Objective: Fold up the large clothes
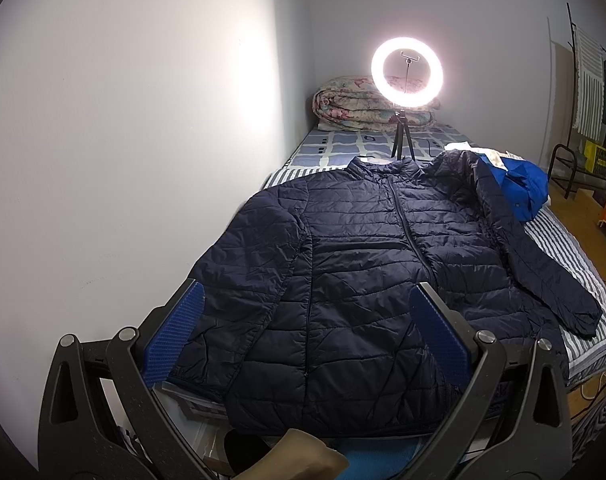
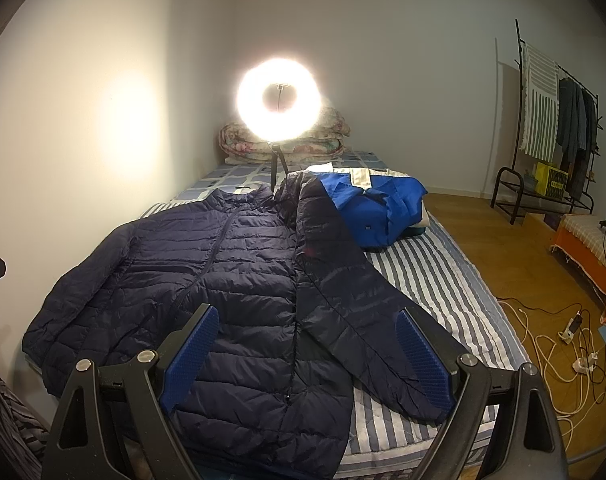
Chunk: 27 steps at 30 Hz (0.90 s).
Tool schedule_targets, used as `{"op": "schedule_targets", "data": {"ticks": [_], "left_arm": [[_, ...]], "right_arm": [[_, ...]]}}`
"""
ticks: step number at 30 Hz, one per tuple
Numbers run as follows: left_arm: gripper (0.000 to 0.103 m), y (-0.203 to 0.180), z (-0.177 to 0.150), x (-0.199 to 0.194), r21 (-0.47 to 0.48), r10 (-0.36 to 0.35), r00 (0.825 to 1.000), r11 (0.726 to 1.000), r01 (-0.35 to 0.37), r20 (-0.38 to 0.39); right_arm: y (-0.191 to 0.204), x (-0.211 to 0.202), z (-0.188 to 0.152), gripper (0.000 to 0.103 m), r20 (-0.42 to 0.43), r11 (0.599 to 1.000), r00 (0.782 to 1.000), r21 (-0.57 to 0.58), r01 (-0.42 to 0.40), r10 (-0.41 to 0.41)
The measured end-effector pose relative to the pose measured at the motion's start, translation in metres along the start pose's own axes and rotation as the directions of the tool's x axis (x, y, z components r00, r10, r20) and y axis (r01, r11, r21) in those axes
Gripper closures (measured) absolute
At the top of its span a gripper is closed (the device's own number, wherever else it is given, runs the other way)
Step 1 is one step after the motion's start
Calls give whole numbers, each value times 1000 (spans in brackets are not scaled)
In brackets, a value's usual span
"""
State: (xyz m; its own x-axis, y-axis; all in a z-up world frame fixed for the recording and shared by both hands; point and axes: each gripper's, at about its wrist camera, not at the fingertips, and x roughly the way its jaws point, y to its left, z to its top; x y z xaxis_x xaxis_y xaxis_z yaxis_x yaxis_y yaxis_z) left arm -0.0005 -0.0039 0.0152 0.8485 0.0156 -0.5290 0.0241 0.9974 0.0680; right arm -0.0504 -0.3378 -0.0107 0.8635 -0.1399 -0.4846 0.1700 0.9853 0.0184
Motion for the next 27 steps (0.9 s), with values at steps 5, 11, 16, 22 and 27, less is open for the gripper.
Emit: {"op": "schedule_targets", "data": {"ticks": [5,11,16,22,27], "left_arm": [[0,0,-1,0,-2,1,1000,1000,-1,-1],[0,6,-4,2,-12,8,1000,1000,-8,-7],[0,14,-9,6,-28,18,1000,999,-19,-16],[0,28,-17,8,-50,39,999,998,-41,-24],[0,48,-30,9,-60,71,996,995,-74,-50]], "right_arm": [[4,-1,5,11,2,1000,1000,-3,-5,5],[16,2,13,11,9,999,999,-14,-32,32],[33,9,23,11,9,997,997,-23,-76,76],[71,19,42,11,20,984,988,-97,-148,151],[114,31,57,11,30,958,969,-159,-239,247]]}}
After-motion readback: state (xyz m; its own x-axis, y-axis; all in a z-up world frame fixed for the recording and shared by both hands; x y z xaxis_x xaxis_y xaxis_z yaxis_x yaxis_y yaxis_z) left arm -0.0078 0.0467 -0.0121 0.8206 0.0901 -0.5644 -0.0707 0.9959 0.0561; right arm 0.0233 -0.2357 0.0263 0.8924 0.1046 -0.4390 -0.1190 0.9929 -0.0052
